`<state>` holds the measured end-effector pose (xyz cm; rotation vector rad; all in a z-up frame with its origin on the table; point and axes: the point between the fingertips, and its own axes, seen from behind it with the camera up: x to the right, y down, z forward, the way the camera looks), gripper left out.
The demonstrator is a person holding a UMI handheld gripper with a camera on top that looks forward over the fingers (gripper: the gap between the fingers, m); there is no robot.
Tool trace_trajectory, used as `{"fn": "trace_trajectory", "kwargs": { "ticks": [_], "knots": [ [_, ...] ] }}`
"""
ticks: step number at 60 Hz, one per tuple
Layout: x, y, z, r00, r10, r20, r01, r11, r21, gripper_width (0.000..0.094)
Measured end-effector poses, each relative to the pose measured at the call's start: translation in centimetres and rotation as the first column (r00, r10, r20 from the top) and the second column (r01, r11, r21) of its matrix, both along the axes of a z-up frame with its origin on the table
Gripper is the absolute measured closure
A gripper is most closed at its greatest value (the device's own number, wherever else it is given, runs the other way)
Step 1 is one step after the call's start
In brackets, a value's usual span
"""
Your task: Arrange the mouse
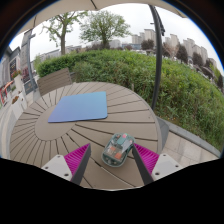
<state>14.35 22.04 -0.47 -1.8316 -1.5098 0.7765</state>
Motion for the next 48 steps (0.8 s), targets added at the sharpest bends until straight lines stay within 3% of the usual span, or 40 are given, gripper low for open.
{"fn": "trace_trajectory", "kwargs": {
  "ticks": [22, 34, 46, 48],
  "knots": [
    [-3.9, -0.1, -0.7, 1.000, 0.003, 0.022, -0.003, 1.000, -0.016, 0.0078],
    [-5.0, -1.2, -1.0, 0.998, 0.064, 0.021, -0.064, 0.998, -0.007, 0.0085],
    [-4.9, -0.3, -1.3, 0.997, 0.075, 0.032, -0.077, 0.995, 0.055, 0.0268],
    [-4.8, 0.2, -1.3, 0.997, 0.068, 0.042, -0.071, 0.995, 0.065, 0.0397]
  ]
}}
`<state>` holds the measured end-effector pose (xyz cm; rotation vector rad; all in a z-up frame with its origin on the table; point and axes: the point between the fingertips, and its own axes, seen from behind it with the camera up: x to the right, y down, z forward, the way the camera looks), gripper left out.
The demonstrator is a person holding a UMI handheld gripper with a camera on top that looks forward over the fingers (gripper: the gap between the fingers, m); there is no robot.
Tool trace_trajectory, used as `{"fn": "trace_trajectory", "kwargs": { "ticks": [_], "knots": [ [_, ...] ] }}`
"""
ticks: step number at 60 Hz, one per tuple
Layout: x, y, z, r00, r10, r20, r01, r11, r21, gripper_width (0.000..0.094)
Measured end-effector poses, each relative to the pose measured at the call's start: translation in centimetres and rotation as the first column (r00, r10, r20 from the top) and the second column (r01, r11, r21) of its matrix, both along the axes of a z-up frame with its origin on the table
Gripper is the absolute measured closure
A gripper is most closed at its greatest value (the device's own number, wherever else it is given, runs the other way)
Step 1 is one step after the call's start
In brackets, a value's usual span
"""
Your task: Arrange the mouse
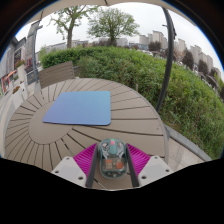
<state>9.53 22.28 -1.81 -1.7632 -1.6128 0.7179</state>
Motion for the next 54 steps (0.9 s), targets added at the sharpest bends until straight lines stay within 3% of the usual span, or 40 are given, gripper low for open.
{"fn": "trace_trajectory", "kwargs": {
  "ticks": [1, 7, 14, 26, 34, 44, 51, 54],
  "knots": [
    [0.0, 0.3, 0.0, 1.000, -0.007, 0.004, 0.007, 1.000, 0.007, 0.0491],
    [-0.5, 0.1, 0.8, 0.999, -0.021, 0.036, 0.021, 0.999, -0.026, 0.0511],
    [-4.4, -1.3, 6.6, 0.999, -0.001, -0.042, -0.001, 0.999, -0.041, 0.0511],
    [-16.2, -8.0, 14.3, 0.981, 0.090, -0.172, -0.101, 0.993, -0.059, 0.0513],
    [-22.4, -11.6, 9.2, 0.984, 0.148, -0.097, -0.151, 0.988, -0.028, 0.0513],
    [-23.9, -11.7, 0.6, 0.991, 0.122, 0.056, -0.123, 0.992, 0.019, 0.0511],
    [-23.7, -11.7, 0.6, 0.994, 0.098, 0.039, -0.099, 0.995, 0.011, 0.0423],
    [-23.3, -11.2, 1.3, 0.996, 0.071, 0.047, -0.072, 0.997, 0.013, 0.0209]
  ]
}}
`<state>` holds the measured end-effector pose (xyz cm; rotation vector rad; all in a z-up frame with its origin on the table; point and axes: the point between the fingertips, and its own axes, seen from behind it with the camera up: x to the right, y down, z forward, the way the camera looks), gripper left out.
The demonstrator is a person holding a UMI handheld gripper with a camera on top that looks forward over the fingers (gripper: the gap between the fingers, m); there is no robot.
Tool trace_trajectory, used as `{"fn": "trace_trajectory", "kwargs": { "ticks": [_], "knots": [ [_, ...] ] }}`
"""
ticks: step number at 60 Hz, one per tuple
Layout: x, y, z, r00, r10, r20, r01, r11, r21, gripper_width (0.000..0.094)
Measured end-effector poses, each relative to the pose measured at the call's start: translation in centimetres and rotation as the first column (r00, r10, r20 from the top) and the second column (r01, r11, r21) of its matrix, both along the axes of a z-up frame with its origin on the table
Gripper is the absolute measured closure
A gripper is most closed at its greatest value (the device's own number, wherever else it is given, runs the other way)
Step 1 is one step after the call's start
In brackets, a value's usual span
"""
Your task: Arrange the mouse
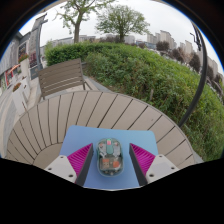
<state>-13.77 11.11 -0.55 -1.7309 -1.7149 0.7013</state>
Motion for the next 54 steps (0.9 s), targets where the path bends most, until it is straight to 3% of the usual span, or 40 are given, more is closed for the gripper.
{"fn": "trace_trajectory", "kwargs": {
  "ticks": [2, 4, 11, 20, 34, 45, 54],
  "knots": [
    [0.4, 0.6, 0.9, 1.000, -0.019, -0.004, 0.019, 1.000, 0.008, 0.0066],
    [1.0, 1.1, 1.9, 0.999, -0.039, -0.007, 0.039, 0.999, 0.010, 0.0114],
    [7.1, 0.8, 5.7, 0.994, -0.090, 0.058, 0.092, 0.995, -0.031, 0.0083],
    [18.0, -0.9, 11.0, 0.996, -0.022, 0.086, 0.031, 0.994, -0.106, 0.0086],
    [32.5, 0.4, 13.9, 0.986, -0.030, 0.162, 0.042, 0.996, -0.074, 0.0081],
    [36.7, 0.8, 14.4, 0.989, 0.010, 0.146, 0.001, 0.997, -0.078, 0.0085],
    [38.2, 2.2, 15.1, 0.993, -0.001, 0.121, 0.010, 0.997, -0.072, 0.0082]
  ]
}}
